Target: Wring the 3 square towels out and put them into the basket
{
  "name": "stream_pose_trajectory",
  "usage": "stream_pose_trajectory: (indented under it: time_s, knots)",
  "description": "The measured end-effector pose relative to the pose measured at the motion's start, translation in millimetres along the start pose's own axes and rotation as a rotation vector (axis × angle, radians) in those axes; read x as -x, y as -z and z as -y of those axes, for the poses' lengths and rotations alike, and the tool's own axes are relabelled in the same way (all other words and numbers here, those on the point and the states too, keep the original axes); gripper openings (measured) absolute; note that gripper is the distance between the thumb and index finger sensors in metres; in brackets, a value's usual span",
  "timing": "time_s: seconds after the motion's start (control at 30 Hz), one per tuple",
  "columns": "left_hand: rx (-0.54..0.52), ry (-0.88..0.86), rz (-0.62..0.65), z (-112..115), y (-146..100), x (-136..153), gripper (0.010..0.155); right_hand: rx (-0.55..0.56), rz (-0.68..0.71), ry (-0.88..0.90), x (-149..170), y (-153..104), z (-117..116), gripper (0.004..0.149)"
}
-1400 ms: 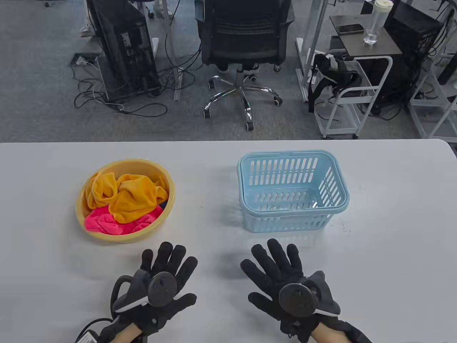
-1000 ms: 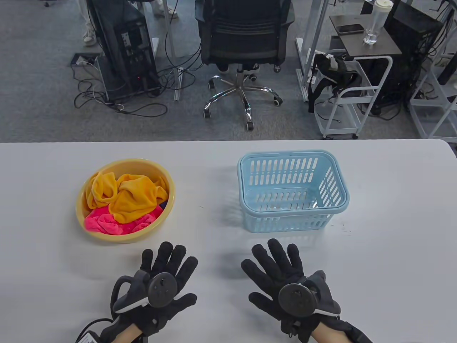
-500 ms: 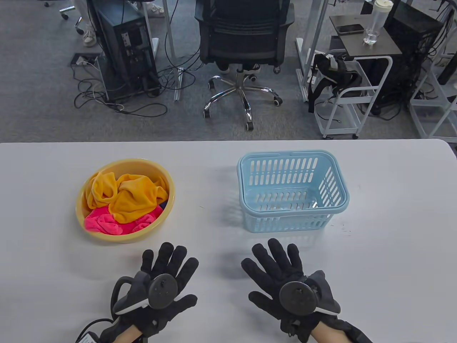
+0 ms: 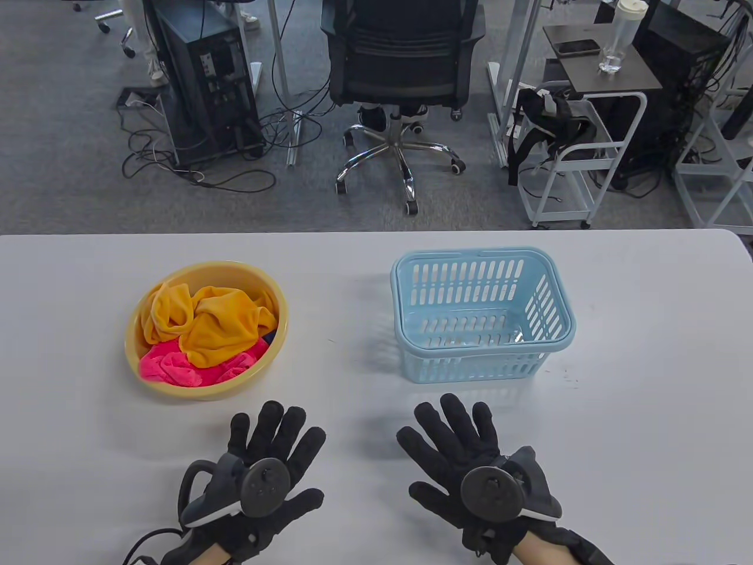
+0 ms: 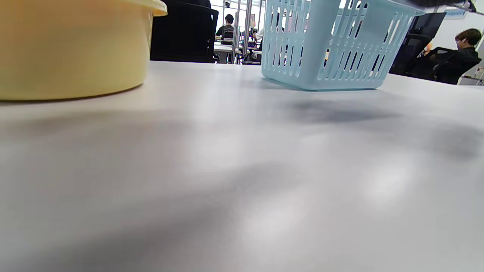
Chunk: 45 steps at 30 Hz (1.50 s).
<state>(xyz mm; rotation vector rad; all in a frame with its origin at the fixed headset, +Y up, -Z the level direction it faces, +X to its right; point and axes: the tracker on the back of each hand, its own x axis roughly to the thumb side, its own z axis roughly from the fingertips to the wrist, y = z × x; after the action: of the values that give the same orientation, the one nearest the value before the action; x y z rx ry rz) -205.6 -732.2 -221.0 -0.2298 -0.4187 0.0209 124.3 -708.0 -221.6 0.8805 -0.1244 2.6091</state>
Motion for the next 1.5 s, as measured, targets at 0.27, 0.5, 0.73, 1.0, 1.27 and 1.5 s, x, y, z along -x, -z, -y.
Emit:
stream_pose_trajectory:
  time_s: [0.27,0.5,0.73,1.0,1.27,1.5]
  knots:
    - [-0.178,-0.058,-0.197,-83,8,50,0.085,0.007,0.003,0.002,1,-1,2,0.076]
    - [-0.034,0.088,-0.641,-117,63,146,0.086,0.003,0.025,0.003,-1,-4,3,0.076]
    - [0.133,0.111,-0.853,-87,98,211,0.089,-0.008,0.029,0.012,-1,-5,3,0.076]
    - [-0.133,0.244,-0.909,-98,97,223,0.057,-0.043,0.035,0.019,-1,-4,1,0.076]
    - [-0.57,-0.19,-0.74,-179,44,214,0.048,-0.053,0.033,0.022,-2,-3,0,0.075]
    - [-0.92,-0.454,-0.418,-259,-25,156,0.047,-0.026,0.032,0.017,-2,-1,2,0.076]
